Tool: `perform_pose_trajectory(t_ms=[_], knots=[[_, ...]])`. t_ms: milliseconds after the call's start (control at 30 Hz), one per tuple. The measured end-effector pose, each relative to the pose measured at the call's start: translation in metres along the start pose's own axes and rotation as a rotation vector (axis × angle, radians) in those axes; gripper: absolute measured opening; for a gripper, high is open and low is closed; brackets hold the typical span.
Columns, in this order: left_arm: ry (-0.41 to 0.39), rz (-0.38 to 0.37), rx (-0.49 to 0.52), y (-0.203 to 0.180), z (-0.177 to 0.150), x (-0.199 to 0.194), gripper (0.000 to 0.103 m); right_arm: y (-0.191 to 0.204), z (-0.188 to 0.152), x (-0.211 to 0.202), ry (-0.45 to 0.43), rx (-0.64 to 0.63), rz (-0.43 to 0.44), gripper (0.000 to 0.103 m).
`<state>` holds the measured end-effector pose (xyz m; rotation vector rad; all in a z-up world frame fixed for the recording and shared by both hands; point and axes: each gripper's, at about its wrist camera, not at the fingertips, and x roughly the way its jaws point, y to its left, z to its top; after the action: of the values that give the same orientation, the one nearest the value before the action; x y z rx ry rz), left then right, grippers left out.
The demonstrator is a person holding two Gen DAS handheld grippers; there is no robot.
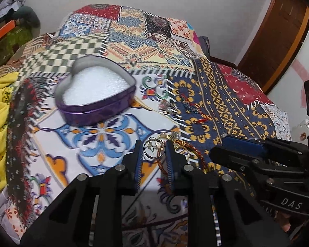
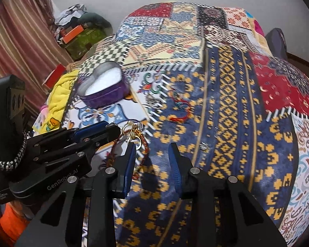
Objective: Organize jewelry
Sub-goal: 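Grasp a silver ring with the left gripper while the right gripper nears the gold rings, then carry the silver ring toward the tin with the left gripper while the right gripper grasps a small silver earring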
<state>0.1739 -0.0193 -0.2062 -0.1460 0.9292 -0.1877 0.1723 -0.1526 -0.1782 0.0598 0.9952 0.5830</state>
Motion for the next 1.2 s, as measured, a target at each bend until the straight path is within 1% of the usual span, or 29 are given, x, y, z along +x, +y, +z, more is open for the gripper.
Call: perform_pose_trajectory(t_ms=[167, 333, 567, 900, 1033, 1200], knots=[[-0.015, 0.000, -0.010, 0.011, -0.004, -0.013, 0.020, 0.014, 0.001, 0.007, 0.019, -0.021, 0.021, 0.029], [-0.022, -0.015, -0.036, 0.022, -0.008, -0.021, 0.020, 0.023, -0.002, 0.020, 0.061, -0.037, 0.037, 0.029], [-0.015, -0.011, -0.052, 0.033, -0.016, -0.021, 0.020, 0.027, -0.001, 0.035, 0.100, -0.055, -0.002, 0.028], [-0.015, -0.015, -0.042, 0.037, -0.022, -0.025, 0.020, 0.038, 0.001, 0.041, 0.085, -0.114, -0.084, 0.026], [-0.010, -0.011, -0.029, 0.037, -0.023, -0.028, 0.020, 0.035, 0.003, 0.033, 0.090, -0.095, -0.058, 0.026], [-0.012, 0.024, 0.009, 0.037, -0.028, -0.038, 0.021, 0.042, 0.005, 0.021, 0.064, -0.102, -0.033, 0.026]])
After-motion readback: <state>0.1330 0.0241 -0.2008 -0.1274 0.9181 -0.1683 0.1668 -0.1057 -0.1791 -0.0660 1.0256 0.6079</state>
